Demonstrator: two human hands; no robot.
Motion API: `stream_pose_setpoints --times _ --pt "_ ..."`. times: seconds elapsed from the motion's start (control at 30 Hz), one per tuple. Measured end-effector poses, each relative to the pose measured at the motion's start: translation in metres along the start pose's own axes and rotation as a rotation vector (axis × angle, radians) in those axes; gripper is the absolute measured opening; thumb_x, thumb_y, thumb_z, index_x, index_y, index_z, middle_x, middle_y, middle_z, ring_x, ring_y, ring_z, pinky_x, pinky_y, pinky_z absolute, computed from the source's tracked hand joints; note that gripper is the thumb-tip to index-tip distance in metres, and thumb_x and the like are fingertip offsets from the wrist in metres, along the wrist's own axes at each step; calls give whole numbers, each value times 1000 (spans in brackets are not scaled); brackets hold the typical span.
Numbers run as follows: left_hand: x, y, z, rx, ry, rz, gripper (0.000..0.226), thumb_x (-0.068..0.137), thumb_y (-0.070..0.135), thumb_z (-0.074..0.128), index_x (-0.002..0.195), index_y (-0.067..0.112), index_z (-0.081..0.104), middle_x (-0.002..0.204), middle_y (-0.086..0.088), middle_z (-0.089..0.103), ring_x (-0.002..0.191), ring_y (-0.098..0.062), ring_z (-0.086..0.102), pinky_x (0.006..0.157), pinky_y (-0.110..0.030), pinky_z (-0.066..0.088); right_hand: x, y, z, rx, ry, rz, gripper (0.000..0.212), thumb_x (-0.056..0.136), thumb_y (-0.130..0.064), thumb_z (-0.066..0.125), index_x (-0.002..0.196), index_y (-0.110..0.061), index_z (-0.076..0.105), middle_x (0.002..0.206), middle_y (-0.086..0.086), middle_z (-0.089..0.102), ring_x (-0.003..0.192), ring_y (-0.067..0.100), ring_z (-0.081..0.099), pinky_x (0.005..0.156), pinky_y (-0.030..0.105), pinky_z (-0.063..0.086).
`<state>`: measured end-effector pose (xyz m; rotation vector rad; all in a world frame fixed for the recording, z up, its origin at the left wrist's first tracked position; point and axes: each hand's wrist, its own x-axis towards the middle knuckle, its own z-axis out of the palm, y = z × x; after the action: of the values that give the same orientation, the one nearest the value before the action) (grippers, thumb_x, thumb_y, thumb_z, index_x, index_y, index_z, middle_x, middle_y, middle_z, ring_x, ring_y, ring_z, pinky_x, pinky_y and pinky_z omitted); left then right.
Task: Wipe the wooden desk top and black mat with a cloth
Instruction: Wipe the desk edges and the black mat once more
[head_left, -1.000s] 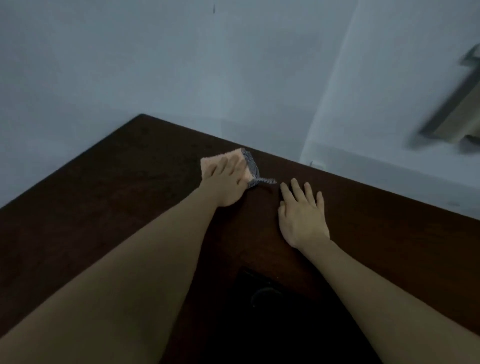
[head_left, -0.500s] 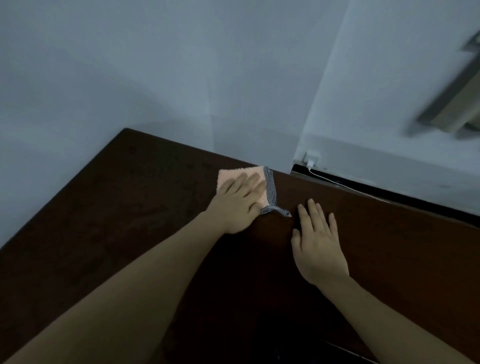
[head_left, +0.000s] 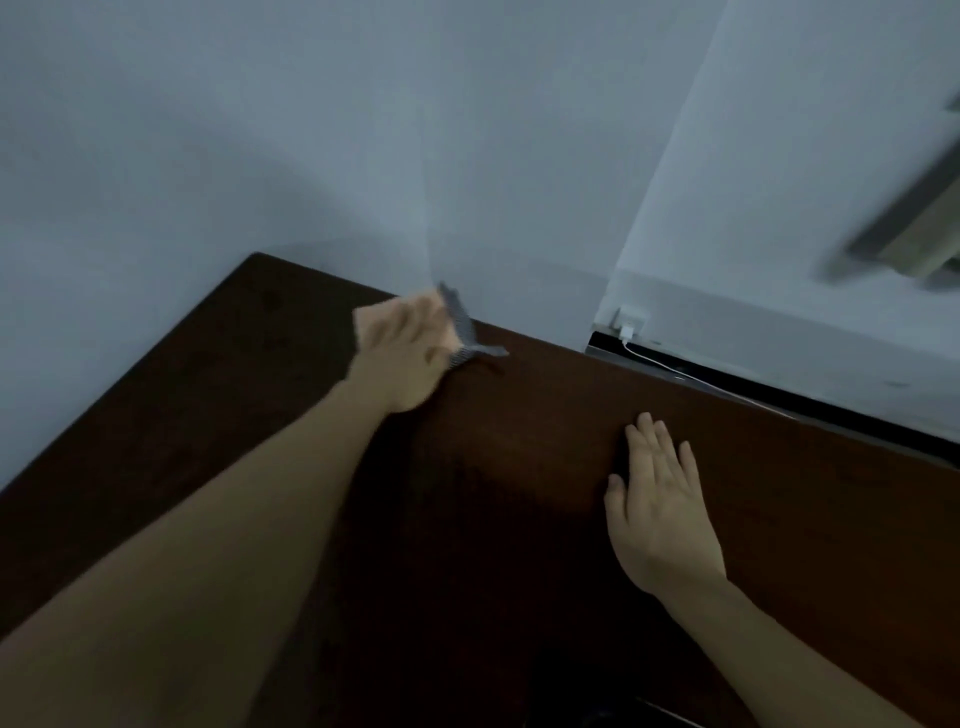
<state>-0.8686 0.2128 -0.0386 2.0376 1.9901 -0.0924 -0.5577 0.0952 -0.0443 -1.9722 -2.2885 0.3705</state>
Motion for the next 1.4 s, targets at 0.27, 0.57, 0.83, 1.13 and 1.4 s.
stream_pose_setpoints --times 0.27,0.57,0.83,1.13,1.4 --pt "-52 74 25 26 25 152 60 108 45 14 160 27 -8 167 -1 -17 153 -24 -16 121 -44 -10 0 -1 -2 -25 -6 3 63 105 -36 15 161 -10 13 170 8 2 156 17 -7 127 39 -7" --pt "-27 95 18 -26 14 151 70 105 54 20 161 19 -2 169 -3 -11 154 -23 -13 124 -46 -7 0 0 -3 -39 -10 -17 63 105 -37 14 162 -9 11 170 8 -1 156 18 -10 126 39 -9" --pt "-76 106 43 49 75 275 69 104 58 14 161 24 -6 168 2 -11 154 -15 -13 125 -42 -4 0 0 -1 -43 12 -37 68 101 -38 9 161 -7 15 170 12 4 157 22 -4 126 42 -7" --pt "-58 66 32 -12 110 -116 71 104 57 14 160 21 -9 169 -4 -10 155 -24 -10 124 -40 -7 0 1 -4 -8 -6 -40 61 106 -35 18 161 -8 10 170 11 -1 157 23 -7 127 43 -7" --pt "-98 69 38 78 14 188 75 98 68 10 159 30 -14 166 7 -18 152 -13 -17 125 -42 -7 -1 2 -2 -31 2 -47 61 107 -35 17 162 -9 11 170 11 0 157 22 -5 127 41 -6"
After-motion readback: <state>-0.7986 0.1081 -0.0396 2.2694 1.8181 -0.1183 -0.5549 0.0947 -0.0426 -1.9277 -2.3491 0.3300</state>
